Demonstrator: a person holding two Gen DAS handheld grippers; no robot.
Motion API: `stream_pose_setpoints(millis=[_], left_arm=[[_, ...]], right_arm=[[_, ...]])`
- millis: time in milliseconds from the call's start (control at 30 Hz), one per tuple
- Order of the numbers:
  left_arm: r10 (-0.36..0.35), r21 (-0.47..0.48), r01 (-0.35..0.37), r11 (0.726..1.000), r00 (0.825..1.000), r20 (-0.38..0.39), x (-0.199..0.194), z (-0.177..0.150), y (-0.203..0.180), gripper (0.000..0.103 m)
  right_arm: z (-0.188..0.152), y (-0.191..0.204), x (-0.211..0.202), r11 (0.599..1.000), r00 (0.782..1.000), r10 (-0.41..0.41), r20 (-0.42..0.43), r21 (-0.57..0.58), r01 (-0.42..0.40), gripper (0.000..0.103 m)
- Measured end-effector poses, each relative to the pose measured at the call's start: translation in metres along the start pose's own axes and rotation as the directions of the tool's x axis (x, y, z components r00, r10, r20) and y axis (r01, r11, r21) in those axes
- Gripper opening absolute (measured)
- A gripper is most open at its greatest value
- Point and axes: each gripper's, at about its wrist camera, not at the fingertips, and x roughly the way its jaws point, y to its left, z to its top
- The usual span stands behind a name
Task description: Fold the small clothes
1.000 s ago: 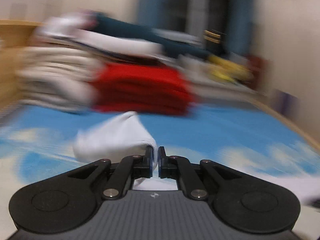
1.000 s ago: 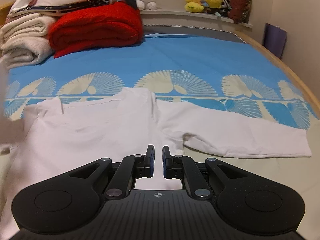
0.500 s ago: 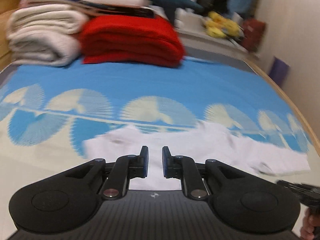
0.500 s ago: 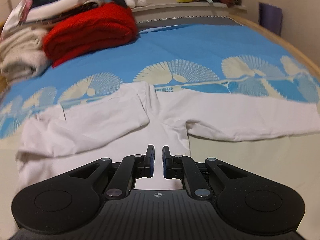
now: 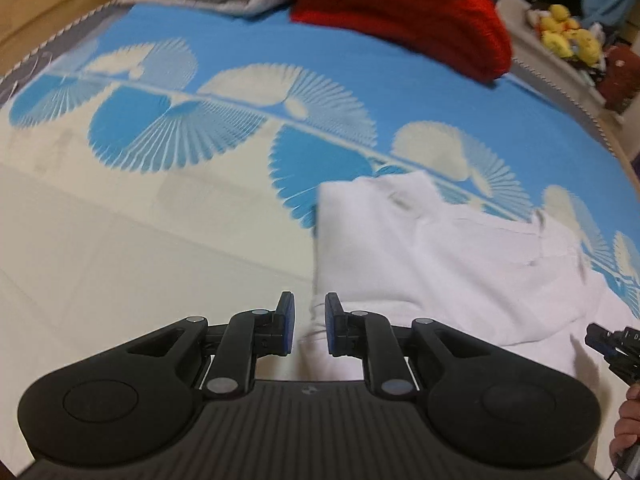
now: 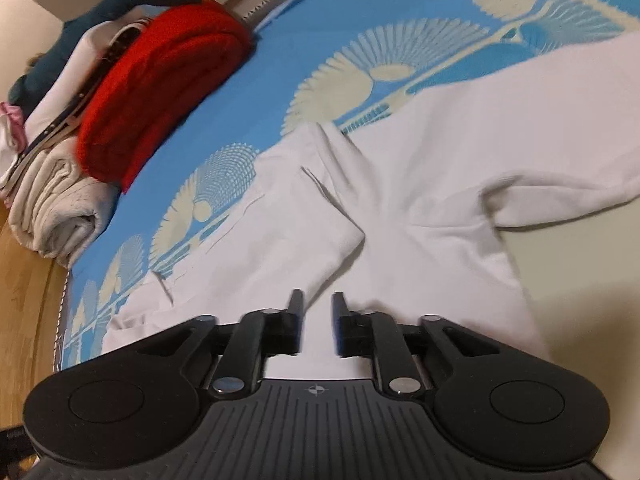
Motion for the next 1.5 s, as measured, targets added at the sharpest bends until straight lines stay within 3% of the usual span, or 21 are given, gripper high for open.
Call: stream_pose_setpoints(millis=[67,200,300,367,433,533,567,600,700,767,867,933,1033,1100,1133,1200,1300,1433,1500], left_arm=[[0.013,-0.002,-0.013,1.0,1.0,-0.004,0.005,0.002,0.002,0.017],[0.007,0.008,-0.007,1.0,1.0,0.004,0.005,0.002,-0.001,0.02],[0.011,0.011,-0.012,1.0,1.0,0.017,0.004,0.005,-0.007,0.02],[0.005,0.005,-0.006,1.0,1.0,0.03,0.004,0.007,-0.01,0.02],[-0.005,-0.005,0.005,1.0,1.0,0.03,0.005,0.009,-0.013,0.02],[-0.025,0.004,0.025,1.0,0.999,0.024,0.008,0.01,-0.02,0.027],[-0.033,0.014,0.033,0.999,0.999,0.022,0.009,0.009,-0.024,0.032],[-0.04,0.024,0.039,0.999,0.999,0.02,0.01,0.008,-0.027,0.033],[-0.053,0.049,0.053,0.997,0.999,0.005,0.018,0.002,-0.038,0.033],[-0.061,0.063,0.062,0.996,0.998,-0.015,0.025,-0.004,-0.045,0.033],[-0.07,0.104,0.074,0.992,0.996,-0.048,0.039,-0.015,-0.057,0.033],[-0.061,0.142,0.071,0.987,0.996,-0.071,0.049,-0.022,-0.063,0.033],[0.038,0.193,-0.014,0.981,0.992,-0.119,0.07,-0.032,-0.063,0.033],[0.107,0.195,-0.073,0.978,0.98,-0.167,0.082,-0.037,-0.057,0.038],[0.104,0.181,-0.073,0.981,0.98,-0.171,0.082,-0.037,-0.054,0.038],[0.118,0.179,-0.087,0.98,0.979,-0.168,0.079,-0.035,-0.054,0.037],[0.174,0.232,-0.136,0.963,0.972,-0.155,0.077,-0.036,-0.055,0.036],[0.323,0.314,-0.267,0.911,0.936,-0.139,0.085,-0.036,-0.048,0.03],[0.25,0.222,-0.218,0.95,0.96,-0.124,0.074,-0.027,-0.04,0.03]], right_arm=[[0.0,0.003,0.016,1.0,1.0,-0.008,0.005,0.003,0.008,0.038],[0.005,0.006,0.036,0.998,0.998,-0.058,0.033,0.007,0.058,0.035],[0.013,0.015,0.039,0.994,0.992,-0.104,0.072,-0.028,0.106,0.003],[0.017,0.026,0.029,0.993,0.988,-0.079,0.13,-0.072,0.089,0.002],[0.021,0.044,-0.005,0.991,0.967,-0.018,0.256,-0.126,0.052,0.002],[0.023,0.053,-0.063,0.987,0.884,0.096,0.458,-0.158,-0.025,0.002],[0.022,0.049,-0.07,0.988,0.878,0.081,0.472,-0.152,-0.01,0.002],[0.023,0.04,-0.067,0.991,0.896,0.025,0.443,-0.131,0.038,0.002],[0.024,-0.003,-0.033,0.98,0.951,-0.18,0.253,-0.04,0.197,0.004],[0.024,-0.027,-0.021,0.964,0.948,-0.264,0.177,0.018,0.266,0.009],[0.027,-0.031,-0.034,0.945,0.915,-0.324,0.239,0.033,0.326,0.009],[0.03,-0.027,-0.047,0.951,0.908,-0.301,0.292,0.02,0.309,0.01],[0.033,-0.025,-0.049,0.971,0.925,-0.224,0.307,-0.013,0.239,0.01],[0.039,-0.032,-0.04,0.981,0.953,-0.181,0.243,-0.022,0.192,0.014],[0.042,-0.034,-0.032,0.985,0.967,-0.167,0.191,-0.017,0.174,0.021],[0.043,-0.043,-0.016,0.985,0.98,-0.171,0.105,0.002,0.172,0.023],[0.046,-0.046,-0.008,0.979,0.975,-0.205,0.085,-0.002,0.206,0.018],[0.047,-0.041,-0.009,0.971,0.966,-0.236,0.107,0.0,0.238,0.014],[0.048,-0.038,-0.012,0.966,0.958,-0.255,0.134,0.002,0.257,0.014]])
